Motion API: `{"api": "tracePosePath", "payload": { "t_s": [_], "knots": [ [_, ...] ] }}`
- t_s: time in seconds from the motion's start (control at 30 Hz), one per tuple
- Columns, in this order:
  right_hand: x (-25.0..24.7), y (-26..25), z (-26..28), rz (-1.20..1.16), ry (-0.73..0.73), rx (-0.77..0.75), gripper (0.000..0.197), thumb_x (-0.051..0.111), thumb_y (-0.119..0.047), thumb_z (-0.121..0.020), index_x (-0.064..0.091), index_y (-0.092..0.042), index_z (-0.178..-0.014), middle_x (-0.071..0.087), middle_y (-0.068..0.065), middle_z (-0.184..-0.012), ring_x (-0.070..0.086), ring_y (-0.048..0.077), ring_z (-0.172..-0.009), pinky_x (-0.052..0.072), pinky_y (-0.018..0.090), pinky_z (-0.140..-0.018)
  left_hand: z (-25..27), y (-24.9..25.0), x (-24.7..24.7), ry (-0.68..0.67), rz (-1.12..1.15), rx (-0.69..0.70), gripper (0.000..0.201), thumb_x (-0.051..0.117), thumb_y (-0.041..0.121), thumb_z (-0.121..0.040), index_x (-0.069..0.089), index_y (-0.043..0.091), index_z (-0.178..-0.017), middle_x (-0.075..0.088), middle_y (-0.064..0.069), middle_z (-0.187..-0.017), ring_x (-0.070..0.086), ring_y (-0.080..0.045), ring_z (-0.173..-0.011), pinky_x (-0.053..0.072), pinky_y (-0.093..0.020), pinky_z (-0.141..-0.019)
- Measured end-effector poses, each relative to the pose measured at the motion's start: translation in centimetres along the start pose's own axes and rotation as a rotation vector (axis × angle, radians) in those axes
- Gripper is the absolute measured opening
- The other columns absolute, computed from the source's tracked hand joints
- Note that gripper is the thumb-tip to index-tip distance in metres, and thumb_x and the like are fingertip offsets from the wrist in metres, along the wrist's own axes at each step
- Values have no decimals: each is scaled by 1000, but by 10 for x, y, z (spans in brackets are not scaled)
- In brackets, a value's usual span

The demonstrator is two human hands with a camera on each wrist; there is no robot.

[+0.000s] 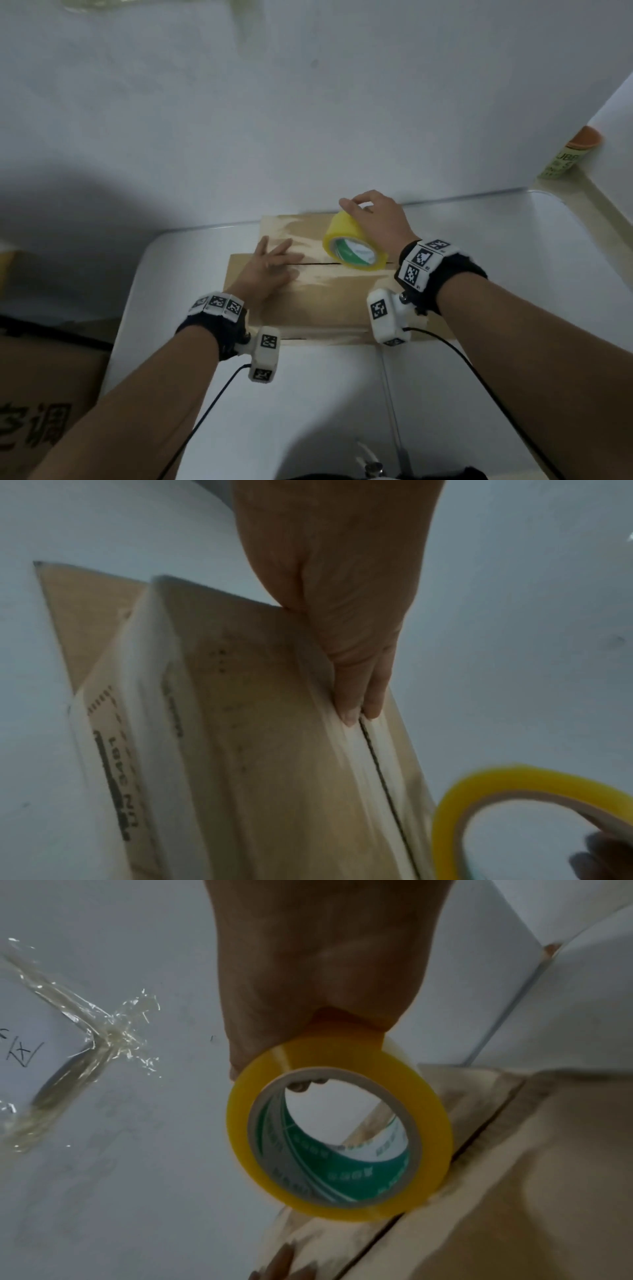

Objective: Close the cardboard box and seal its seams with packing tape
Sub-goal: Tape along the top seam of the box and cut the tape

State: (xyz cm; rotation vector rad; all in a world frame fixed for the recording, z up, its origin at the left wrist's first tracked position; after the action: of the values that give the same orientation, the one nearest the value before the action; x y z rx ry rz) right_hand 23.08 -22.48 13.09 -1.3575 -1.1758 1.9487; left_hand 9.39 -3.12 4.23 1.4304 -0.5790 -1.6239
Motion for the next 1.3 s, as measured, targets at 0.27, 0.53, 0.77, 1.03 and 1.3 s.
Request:
{"api": "tracePosePath", "payload": {
  "t_s": [0.27,0.53,0.77,1.03,1.3],
  "knots": [
    [67,0,4,86,-193,-24,51,58,-58,-85,65,-15,-112,66,-1,-111,61,16,-103,47,29,-86,-7,-8,5,6,16,11,32,73,14,-84,67,25,-114,27,8,-157,-13,-15,-148,-1,-22,-113],
    [58,8,5,135,-221,20,68,48,-58,-91,65,5,-109,67,22,-109,62,35,-102,47,45,-94,-4,7,3,-63,-332,-72,54,66,29,-87,48,35,-137,24,10,-158,2,-19,-149,1,-52,-119],
    [71,-2,6,29,-364,58,68,49,-72,-80,66,-17,-116,68,3,-115,63,22,-105,49,43,-98,-6,53,-5,112,-46,93,47,55,30,-96,43,30,-142,60,-1,-131,59,-19,-114,48,-37,-98],
    [83,0,11,-390,-491,145,60,67,-55,-78,65,-14,-121,68,5,-120,62,25,-115,43,48,-106,-4,5,0,83,761,-324,38,55,36,-96,56,13,-126,68,-14,-115,69,-28,-95,60,-40,-71],
    [100,-9,23,-388,-589,126,37,59,-28,-94,58,-9,-126,64,11,-126,61,22,-117,44,43,-106,8,11,24,-6,1321,-505,34,45,17,-101,46,-3,-128,66,-32,-105,73,-33,-80,60,-28,-58]
  ]
}}
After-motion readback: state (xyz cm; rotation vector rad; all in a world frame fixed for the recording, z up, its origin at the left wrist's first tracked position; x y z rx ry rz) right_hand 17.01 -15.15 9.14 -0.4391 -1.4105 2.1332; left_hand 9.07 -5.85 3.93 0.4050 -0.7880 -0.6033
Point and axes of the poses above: each hand's wrist, its own z-axis away from the middle knuckle, its own x-axis out of the palm, y = z × x, the point moved 9 cm from there along -z, towards the middle knuckle
